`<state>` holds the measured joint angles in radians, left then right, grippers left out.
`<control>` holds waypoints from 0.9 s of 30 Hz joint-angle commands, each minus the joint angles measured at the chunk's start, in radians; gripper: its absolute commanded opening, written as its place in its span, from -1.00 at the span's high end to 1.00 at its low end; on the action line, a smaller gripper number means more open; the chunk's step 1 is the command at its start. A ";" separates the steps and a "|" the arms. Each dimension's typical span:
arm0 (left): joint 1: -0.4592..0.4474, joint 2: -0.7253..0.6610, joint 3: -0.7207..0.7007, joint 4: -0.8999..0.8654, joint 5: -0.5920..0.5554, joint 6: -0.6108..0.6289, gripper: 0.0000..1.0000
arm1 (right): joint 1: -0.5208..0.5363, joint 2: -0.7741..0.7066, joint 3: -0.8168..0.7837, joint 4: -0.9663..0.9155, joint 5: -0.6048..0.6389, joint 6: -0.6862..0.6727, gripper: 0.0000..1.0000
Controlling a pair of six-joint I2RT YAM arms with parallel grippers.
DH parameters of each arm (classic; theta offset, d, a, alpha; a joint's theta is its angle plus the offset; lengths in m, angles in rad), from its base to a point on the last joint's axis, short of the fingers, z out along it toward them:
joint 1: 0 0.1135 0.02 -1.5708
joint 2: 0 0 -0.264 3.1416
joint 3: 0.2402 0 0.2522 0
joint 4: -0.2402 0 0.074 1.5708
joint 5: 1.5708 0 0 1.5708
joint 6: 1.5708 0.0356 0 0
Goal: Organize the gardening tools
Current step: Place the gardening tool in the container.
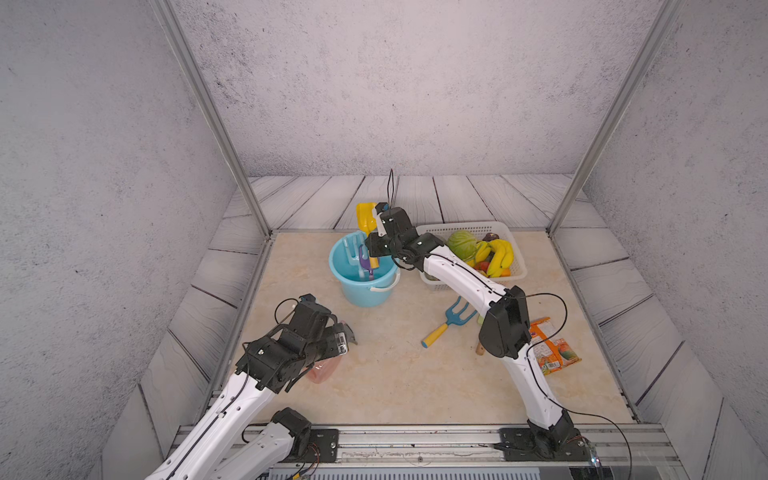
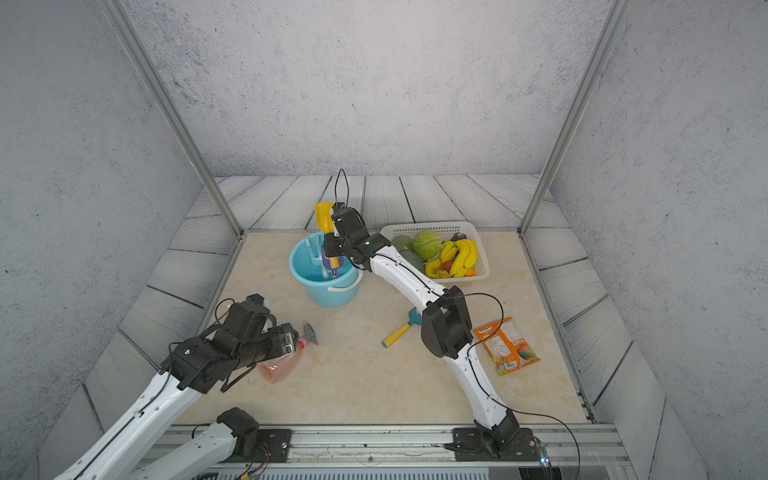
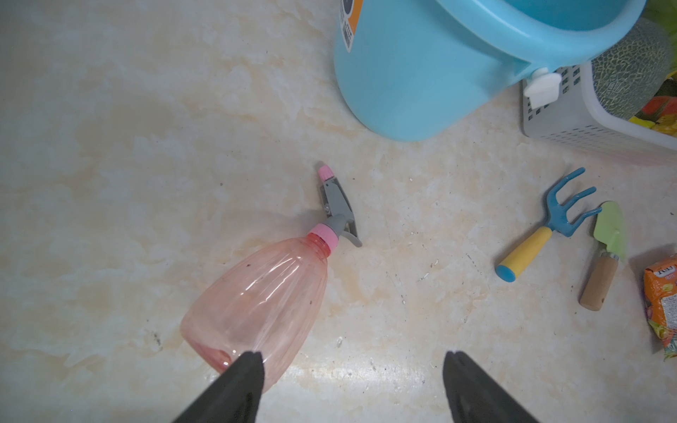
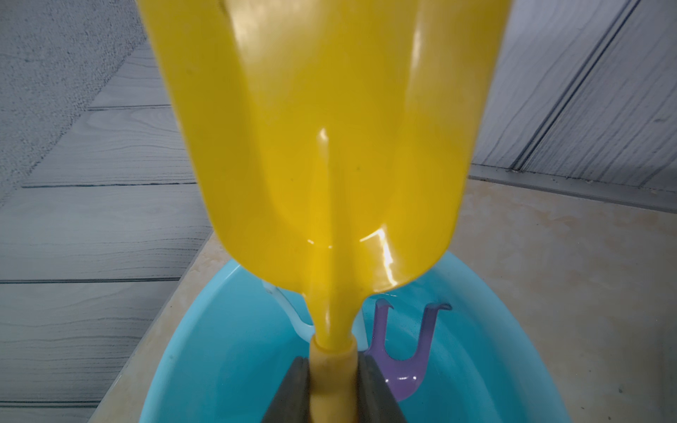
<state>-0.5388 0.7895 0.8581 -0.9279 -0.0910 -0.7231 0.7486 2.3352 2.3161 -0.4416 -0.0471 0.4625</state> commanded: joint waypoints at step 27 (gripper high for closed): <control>0.016 0.022 0.028 0.017 0.008 0.034 -0.82 | 0.001 -0.226 -0.242 0.085 -0.025 -0.024 -0.31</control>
<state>-0.5320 0.8013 0.8558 -0.9165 -0.0814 -0.7113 0.7513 2.2391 2.0956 -0.3431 -0.0616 0.4545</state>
